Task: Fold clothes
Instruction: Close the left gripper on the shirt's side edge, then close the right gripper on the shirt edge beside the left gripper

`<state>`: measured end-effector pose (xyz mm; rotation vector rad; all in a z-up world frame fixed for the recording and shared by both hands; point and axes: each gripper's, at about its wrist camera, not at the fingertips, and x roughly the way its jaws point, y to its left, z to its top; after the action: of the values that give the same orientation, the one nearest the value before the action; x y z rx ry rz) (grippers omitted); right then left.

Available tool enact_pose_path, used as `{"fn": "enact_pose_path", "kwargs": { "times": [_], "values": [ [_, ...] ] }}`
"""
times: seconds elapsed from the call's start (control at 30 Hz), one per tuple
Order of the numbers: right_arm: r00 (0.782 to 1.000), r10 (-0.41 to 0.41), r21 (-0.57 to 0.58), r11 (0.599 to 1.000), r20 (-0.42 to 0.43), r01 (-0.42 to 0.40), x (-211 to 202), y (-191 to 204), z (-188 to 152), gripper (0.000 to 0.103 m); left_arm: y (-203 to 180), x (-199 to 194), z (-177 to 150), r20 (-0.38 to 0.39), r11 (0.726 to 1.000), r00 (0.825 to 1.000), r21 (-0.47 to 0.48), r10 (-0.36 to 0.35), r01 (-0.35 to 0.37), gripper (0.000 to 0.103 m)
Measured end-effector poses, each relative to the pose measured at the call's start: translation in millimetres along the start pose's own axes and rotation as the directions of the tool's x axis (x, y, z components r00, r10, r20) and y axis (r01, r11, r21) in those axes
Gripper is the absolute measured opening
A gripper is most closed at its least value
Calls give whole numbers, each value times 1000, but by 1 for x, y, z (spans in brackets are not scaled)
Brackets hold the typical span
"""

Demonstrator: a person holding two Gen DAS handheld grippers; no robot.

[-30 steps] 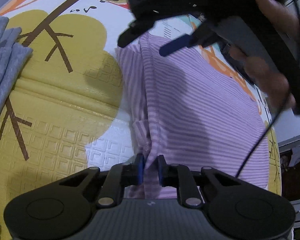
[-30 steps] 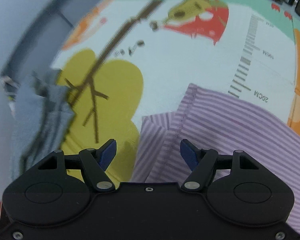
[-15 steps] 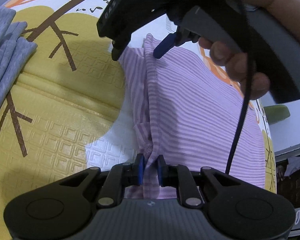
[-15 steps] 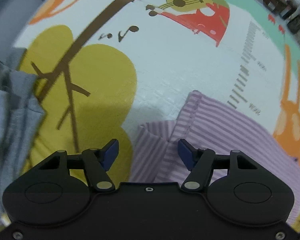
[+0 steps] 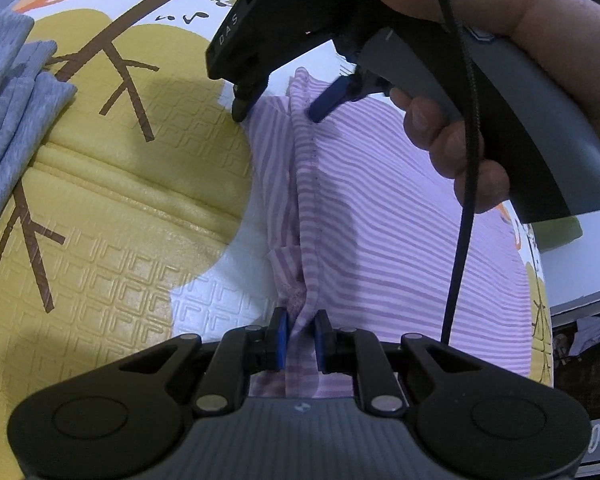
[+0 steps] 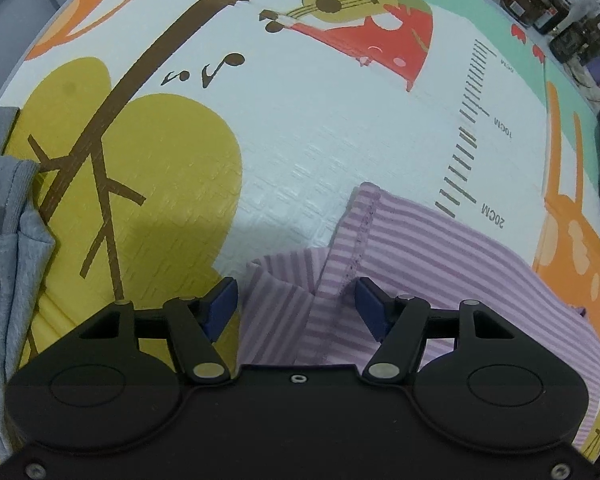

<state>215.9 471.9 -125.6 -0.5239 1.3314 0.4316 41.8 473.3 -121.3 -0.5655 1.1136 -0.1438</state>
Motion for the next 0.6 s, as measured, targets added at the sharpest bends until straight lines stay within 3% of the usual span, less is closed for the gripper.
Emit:
{"fn": "enact_pose_path", "kwargs": {
  "times": [0.1,0.13,0.17,0.33,0.6],
  "values": [
    [1000,-4,5,1000,13,3,-2,1,0,34,-1,0,0,2,1000,1000,-6,4,-4,15],
    [1000,-1,5,1000,18,1,-3,2,0,17,-1,-1,0,3,1000,1000,-9,5,-5,15],
    [1000,0,9,1000,22,0,-3,1,0,12,-2,-1,0,3,1000,1000,-12,6,-6,15],
    [999,-1,-4,1000,43,2,-3,0,-2,9,-4,-3,1,14,1000,1000,-21,0,1,15],
    [989,118,92,988,90,-126,-18,-28,-9,8,-12,-13,1,35,1000,999,-22,-20,21,15]
  ]
}}
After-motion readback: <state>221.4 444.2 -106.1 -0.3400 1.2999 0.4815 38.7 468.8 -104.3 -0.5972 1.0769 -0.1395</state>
